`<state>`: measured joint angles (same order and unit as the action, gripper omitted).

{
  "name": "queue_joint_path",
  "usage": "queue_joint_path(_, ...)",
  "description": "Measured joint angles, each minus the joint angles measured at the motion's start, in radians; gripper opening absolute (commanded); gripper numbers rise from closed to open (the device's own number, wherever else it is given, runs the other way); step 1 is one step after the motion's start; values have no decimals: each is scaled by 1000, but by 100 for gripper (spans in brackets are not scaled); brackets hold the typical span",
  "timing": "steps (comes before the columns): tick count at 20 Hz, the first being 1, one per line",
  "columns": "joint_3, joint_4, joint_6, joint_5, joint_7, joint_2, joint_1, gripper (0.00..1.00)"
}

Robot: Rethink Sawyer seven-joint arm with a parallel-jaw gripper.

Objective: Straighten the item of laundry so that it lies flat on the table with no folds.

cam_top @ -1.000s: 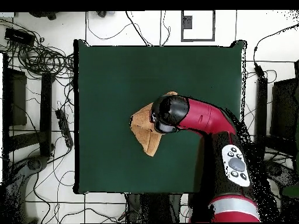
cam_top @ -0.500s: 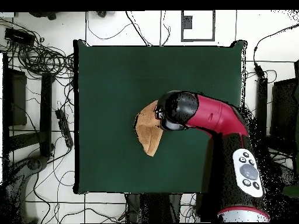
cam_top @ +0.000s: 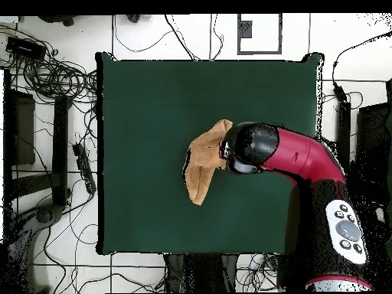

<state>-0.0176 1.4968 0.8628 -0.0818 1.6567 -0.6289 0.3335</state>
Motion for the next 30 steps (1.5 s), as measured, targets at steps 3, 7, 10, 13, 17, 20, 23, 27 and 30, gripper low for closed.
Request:
queue_joint_path(3, 0, -10, 7, -20, 0, -5, 2, 0)
queue_joint_path(7, 1, -41, 17, -50, 0, -11, -15, 0)
queue_joint_path(10, 3, -59, 17, -53, 0, -6, -52, 0)
queue_joint_path(13, 5, -76, 17, -51, 0, 4, -103, 0)
queue_joint_path(17, 5, -103, 17, -15, 0, 32, -184, 0)
queue_joint_path(20, 6, -119, 17, 13, 0, 54, -226, 0)
queue_joint_path(23, 12, -133, 17, 37, 1, 74, -265, 0)
queue_joint_path(27, 24, -148, 7, 68, 15, 101, -312, 0)
queue_joint_path(30, 34, -155, -26, 92, 50, 125, -345, 0)
